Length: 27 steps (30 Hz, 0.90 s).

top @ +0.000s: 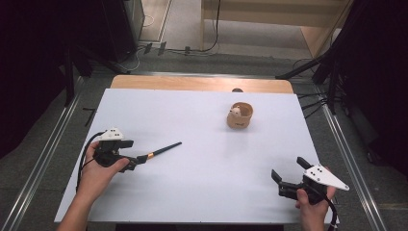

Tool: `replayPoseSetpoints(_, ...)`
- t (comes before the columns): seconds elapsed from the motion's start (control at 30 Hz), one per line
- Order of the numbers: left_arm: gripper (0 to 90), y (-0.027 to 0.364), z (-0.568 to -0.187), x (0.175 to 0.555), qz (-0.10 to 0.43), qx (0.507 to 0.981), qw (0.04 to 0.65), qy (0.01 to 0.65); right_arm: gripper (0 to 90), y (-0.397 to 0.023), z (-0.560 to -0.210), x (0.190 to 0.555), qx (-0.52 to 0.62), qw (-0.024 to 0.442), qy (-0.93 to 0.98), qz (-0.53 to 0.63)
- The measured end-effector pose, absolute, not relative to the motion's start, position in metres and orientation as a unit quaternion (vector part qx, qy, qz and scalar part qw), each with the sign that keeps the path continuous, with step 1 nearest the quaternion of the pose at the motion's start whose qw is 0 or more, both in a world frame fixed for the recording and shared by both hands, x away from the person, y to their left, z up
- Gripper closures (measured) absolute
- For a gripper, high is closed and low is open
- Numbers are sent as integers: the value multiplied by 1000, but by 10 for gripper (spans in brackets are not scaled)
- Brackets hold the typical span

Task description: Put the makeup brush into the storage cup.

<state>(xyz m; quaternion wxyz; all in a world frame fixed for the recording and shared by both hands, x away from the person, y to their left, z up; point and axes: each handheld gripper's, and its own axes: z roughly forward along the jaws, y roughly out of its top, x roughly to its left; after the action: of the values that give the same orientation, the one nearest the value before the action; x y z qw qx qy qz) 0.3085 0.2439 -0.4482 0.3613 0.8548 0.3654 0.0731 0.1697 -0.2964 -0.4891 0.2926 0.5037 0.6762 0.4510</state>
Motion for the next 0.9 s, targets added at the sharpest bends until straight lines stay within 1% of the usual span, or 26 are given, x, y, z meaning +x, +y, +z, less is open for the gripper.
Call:
replayPoseSetpoints(0.07, 203, 240, -450, 314, 65, 866, 334, 365, 8, -296, -490, 170, 503, 293, 678, 450)
replayPoseSetpoints(0.13, 229, 236, -451, 318, 59, 880, 310, 355, 25, -295, -490, 170, 503, 294, 679, 447)
replayPoseSetpoints(0.23, 326, 233, -451, 320, 60, 888, 296, 348, 40, -294, -490, 170, 502, 296, 680, 445)
replayPoseSetpoints(0.27, 356, 228, -451, 323, 59, 897, 277, 339, 49, -294, -491, 171, 502, 296, 682, 443)
replayPoseSetpoints(0.3, 367, 228, -451, 323, 59, 897, 277, 339, 49, -294, -491, 171, 502, 296, 682, 443)
replayPoseSetpoints(0.33, 385, 222, -452, 326, 67, 909, 250, 328, 53, -294, -492, 172, 503, 293, 684, 441)
replayPoseSetpoints(0.4, 416, 220, -452, 327, 69, 910, 244, 327, 57, -293, -493, 172, 503, 292, 684, 441)
replayPoseSetpoints(0.53, 479, 212, -455, 334, 69, 922, 209, 318, 68, -293, -493, 172, 502, 293, 685, 439)
replayPoseSetpoints(0.57, 521, 212, -455, 334, 69, 922, 209, 318, 70, -293, -493, 172, 503, 292, 685, 439)
replayPoseSetpoints(0.6, 557, 209, -457, 336, 70, 928, 191, 313, 73, -293, -494, 173, 503, 291, 685, 438)
replayPoseSetpoints(0.7, 614, 207, -460, 338, 55, 932, 182, 309, 81, -293, -495, 173, 506, 290, 686, 436)
replayPoseSetpoints(0.73, 614, 206, -462, 339, 48, 934, 177, 308, 81, -293, -495, 173, 506, 290, 686, 436)
replayPoseSetpoints(0.77, 646, 205, -464, 340, 47, 936, 165, 308, 86, -293, -495, 174, 506, 290, 686, 434)
replayPoseSetpoints(0.9, 700, 203, -468, 342, 45, 937, 154, 310, 89, -294, -496, 174, 506, 290, 687, 434)
